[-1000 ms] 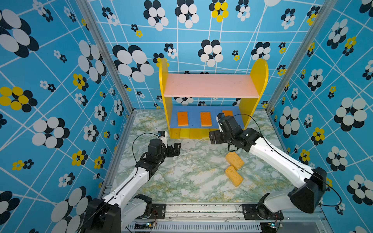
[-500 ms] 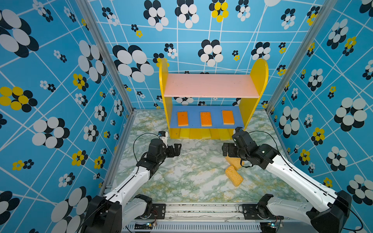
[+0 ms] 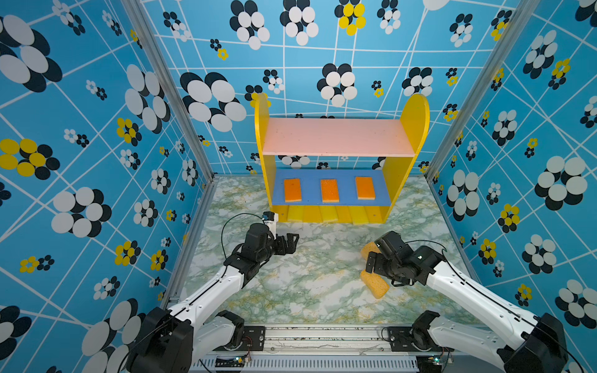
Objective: Arrange cleaning sponges on a shelf
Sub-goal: Move the cleaning sponge to the center of the table.
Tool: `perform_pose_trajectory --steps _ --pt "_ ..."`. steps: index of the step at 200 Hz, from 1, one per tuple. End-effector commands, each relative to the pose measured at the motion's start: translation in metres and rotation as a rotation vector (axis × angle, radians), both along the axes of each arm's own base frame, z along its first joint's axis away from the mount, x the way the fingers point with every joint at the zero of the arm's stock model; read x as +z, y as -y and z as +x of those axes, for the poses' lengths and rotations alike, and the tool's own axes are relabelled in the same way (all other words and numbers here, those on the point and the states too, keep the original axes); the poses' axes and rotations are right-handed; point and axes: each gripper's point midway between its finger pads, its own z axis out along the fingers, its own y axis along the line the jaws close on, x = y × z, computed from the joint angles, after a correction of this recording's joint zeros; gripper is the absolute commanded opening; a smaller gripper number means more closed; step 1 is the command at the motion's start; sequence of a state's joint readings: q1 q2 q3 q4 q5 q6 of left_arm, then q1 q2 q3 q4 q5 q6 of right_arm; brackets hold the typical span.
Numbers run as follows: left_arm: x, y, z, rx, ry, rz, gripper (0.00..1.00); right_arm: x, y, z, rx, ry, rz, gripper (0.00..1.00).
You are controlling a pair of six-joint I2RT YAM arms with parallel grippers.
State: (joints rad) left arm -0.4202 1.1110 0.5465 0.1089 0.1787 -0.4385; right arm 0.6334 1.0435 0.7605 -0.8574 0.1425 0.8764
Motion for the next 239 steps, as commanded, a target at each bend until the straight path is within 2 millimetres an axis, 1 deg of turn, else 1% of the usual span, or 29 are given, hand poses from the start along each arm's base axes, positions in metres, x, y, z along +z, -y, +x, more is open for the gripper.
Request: perform_pose_trajectory --steps 1,29,53,61,73,84,114,130,153,172,197,210,222,239 --pt "0.010 0.008 0.006 0.007 0.016 -0.018 0.99 -0.019 -0.002 -0.026 -0.040 -0.099 0.077 0.99" --pt "0.007 0.015 0.005 -0.010 0.009 -0.005 0.99 -0.032 0.003 -0.037 -0.066 -0.111 0.095 0.99" --pt "0.006 0.019 0.005 -0.023 0.002 0.006 0.99 -0.039 0.013 -0.040 -0.093 -0.117 0.046 0.99" --pt "0.005 0.019 0.005 -0.022 0.001 0.007 0.99 -0.043 0.013 -0.040 -0.096 -0.123 0.043 0.99" --pt "0.005 0.019 0.005 -0.020 0.003 0.007 0.99 -0.049 0.007 -0.038 -0.089 -0.130 0.062 0.99" --pt "0.005 0.019 0.005 -0.020 0.004 0.009 0.99 -0.055 -0.001 -0.034 -0.082 -0.133 0.091 0.99" --pt "0.003 0.016 0.004 -0.013 0.002 0.017 0.99 -0.062 -0.040 -0.011 -0.040 -0.103 0.230 0.99" --pt "0.002 0.014 0.003 -0.004 0.006 0.019 0.99 -0.061 -0.059 0.006 -0.002 -0.073 0.273 0.99" --pt "0.004 0.014 0.003 -0.004 0.010 0.021 0.99 -0.052 -0.091 0.032 0.079 -0.043 0.305 0.99" --pt "0.005 0.013 0.004 -0.005 0.012 0.029 0.99 -0.046 -0.119 0.049 0.156 -0.031 0.321 0.99" --pt "0.005 0.012 0.005 0.001 0.016 0.036 0.99 -0.041 -0.149 0.071 0.235 0.003 0.335 0.99" --pt "0.004 0.011 0.004 0.000 0.015 0.039 0.99 -0.040 -0.159 0.079 0.273 0.003 0.315 0.99" --pt "0.004 0.011 0.004 0.002 0.014 0.041 0.99 -0.035 -0.166 0.086 0.317 0.017 0.289 0.99" --pt "0.001 0.008 0.002 0.008 0.011 0.050 0.99 -0.029 -0.166 0.091 0.381 0.031 0.217 0.99"
